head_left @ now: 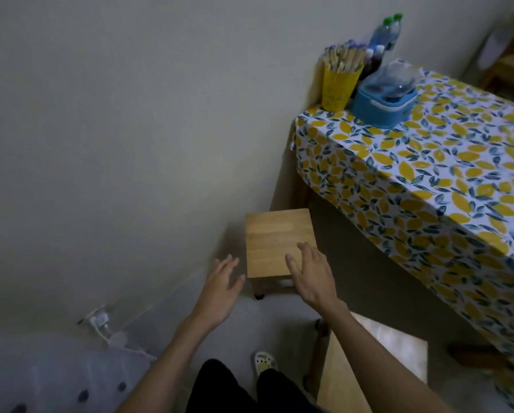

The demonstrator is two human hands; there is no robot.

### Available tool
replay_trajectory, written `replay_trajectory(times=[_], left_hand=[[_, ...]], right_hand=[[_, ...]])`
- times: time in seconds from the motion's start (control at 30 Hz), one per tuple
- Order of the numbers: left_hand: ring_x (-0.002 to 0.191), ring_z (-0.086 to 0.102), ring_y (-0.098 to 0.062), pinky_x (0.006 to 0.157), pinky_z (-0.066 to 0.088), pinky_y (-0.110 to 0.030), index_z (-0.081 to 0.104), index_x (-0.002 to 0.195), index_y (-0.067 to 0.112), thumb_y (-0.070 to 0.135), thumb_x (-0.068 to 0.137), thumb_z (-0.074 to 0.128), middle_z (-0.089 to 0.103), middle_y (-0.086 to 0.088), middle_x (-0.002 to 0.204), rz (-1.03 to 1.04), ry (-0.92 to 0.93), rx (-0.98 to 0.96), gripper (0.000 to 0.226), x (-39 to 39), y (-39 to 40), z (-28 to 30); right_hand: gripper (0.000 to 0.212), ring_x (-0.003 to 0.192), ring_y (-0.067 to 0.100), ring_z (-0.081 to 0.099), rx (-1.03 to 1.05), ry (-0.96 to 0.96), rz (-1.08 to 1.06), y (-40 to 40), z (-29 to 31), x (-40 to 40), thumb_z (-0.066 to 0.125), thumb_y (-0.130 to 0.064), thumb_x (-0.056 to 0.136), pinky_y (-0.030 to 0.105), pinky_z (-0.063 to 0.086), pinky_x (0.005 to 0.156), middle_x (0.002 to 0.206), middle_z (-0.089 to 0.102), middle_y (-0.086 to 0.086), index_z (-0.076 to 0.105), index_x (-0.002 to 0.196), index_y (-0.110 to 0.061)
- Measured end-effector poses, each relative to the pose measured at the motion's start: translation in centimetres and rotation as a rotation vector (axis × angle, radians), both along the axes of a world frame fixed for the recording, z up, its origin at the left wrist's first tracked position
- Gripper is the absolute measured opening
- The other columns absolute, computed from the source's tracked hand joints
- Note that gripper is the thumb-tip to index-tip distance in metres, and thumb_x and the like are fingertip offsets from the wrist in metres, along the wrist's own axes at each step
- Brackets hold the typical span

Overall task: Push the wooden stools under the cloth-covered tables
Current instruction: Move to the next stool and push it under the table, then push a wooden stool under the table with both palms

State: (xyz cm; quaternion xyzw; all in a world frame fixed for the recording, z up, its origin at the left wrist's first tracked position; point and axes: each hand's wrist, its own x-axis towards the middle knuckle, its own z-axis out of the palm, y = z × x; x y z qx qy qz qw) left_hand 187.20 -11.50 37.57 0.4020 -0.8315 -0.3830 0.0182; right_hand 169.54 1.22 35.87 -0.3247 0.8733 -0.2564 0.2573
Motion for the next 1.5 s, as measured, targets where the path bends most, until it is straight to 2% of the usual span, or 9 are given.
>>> replay_trajectory(times=[0.23, 0.43, 0.53, 0.73, 0.83, 0.97, 1.13, 1.3, 1.5], left_hand=[[0.147, 0.008, -0.021, 0.119, 0.01, -0.034, 0.035, 0.144, 0.019, 0.031, 0.098, 0.046, 0.019, -0.004, 0.158, -0.264, -0.08, 0.091, 0.049, -5.0, -10.2, -3.8], [0.146, 0.009, -0.017, 0.108, 0.009, -0.02, 0.041, 0.14, 0.015, 0.032, 0.097, 0.046, 0.025, 0.0, 0.155, -0.504, -0.084, 0.159, 0.046, -10.6, -17.3, -9.9], [0.145, 0.014, -0.016, 0.107, 0.009, -0.016, 0.044, 0.137, 0.012, 0.027, 0.097, 0.048, 0.029, -0.002, 0.153, -0.593, -0.069, 0.136, 0.043, -12.8, -19.3, -14.8], [0.147, 0.005, -0.02, 0.116, 0.008, -0.028, 0.034, 0.143, 0.012, 0.026, 0.096, 0.048, 0.018, -0.006, 0.157, -0.657, -0.181, 0.152, 0.051, -14.9, -21.5, -28.7], [0.147, -0.003, -0.023, 0.12, 0.003, -0.038, 0.025, 0.148, 0.016, 0.03, 0.097, 0.044, 0.011, -0.007, 0.159, -0.748, -0.223, 0.055, 0.056, -15.2, -22.1, -35.8], [0.144, -0.02, -0.029, 0.115, -0.009, -0.05, 0.01, 0.15, 0.03, 0.05, 0.093, 0.019, -0.007, -0.002, 0.161, -0.935, -0.287, -0.319, 0.061, -15.0, -23.2, -42.7], [0.145, 0.006, -0.043, 0.114, 0.006, -0.059, 0.014, 0.151, 0.023, 0.05, 0.094, 0.031, 0.008, -0.014, 0.159, -1.046, -0.231, -0.642, 0.066, -15.7, -23.9, -46.4], [0.145, 0.006, -0.043, 0.111, 0.01, -0.063, 0.021, 0.15, 0.023, 0.048, 0.09, 0.035, 0.011, -0.015, 0.158, -1.069, -0.174, -0.664, 0.067, -17.1, -24.1, -46.6], [0.144, 0.009, -0.042, 0.108, 0.014, -0.065, 0.025, 0.149, 0.023, 0.048, 0.088, 0.034, 0.017, -0.016, 0.157, -1.034, -0.135, -0.636, 0.066, -23.4, -23.3, -46.9]], right_hand=[[0.062, 0.147, 0.027, 0.019, 0.094, -0.015, -0.277, -6.2, -4.3, -1.0, 0.035, -0.051, 0.099, 0.049, 0.022, 0.119, 0.158, 0.028, 0.009, 0.027, 0.15, -0.016], [0.061, 0.148, 0.024, 0.016, 0.155, -0.047, -0.564, -10.6, -11.1, -1.1, 0.037, -0.048, 0.099, 0.043, 0.019, 0.12, 0.16, 0.024, 0.007, 0.027, 0.15, -0.016], [0.06, 0.148, 0.025, 0.015, 0.2, -0.079, -0.621, -11.9, -16.4, -0.5, 0.04, -0.043, 0.099, 0.043, 0.019, 0.12, 0.16, 0.022, 0.008, 0.026, 0.15, -0.015], [0.062, 0.149, 0.026, 0.006, 0.251, -0.074, -0.646, -14.0, -28.0, -1.1, 0.043, -0.039, 0.099, 0.043, 0.012, 0.121, 0.163, 0.012, 0.009, 0.022, 0.152, -0.013], [0.064, 0.15, 0.03, 0.003, 0.293, 0.015, -0.624, -15.0, -33.7, -1.5, 0.041, -0.039, 0.099, 0.044, 0.008, 0.122, 0.163, 0.009, 0.012, 0.02, 0.153, -0.011], [0.068, 0.15, 0.03, -0.008, 0.33, 0.129, -0.652, -16.7, -39.8, -1.6, 0.029, -0.046, 0.099, 0.041, -0.009, 0.12, 0.163, -0.006, 0.013, 0.008, 0.155, -0.014], [0.068, 0.15, 0.029, -0.012, 0.342, 0.218, -0.695, -18.0, -43.8, -2.1, 0.026, -0.048, 0.1, 0.042, -0.014, 0.119, 0.163, -0.008, 0.01, 0.003, 0.156, -0.018], [0.065, 0.15, 0.03, -0.001, 0.337, 0.293, -0.768, -18.3, -44.5, -3.5, 0.034, -0.045, 0.099, 0.048, -0.002, 0.121, 0.164, 0.005, 0.009, 0.016, 0.155, -0.019], [0.065, 0.151, 0.026, -0.003, 0.312, 0.327, -0.763, -17.3, -44.8, -9.8, 0.032, -0.049, 0.098, 0.042, -0.005, 0.121, 0.164, 0.004, 0.007, 0.016, 0.155, -0.021]])
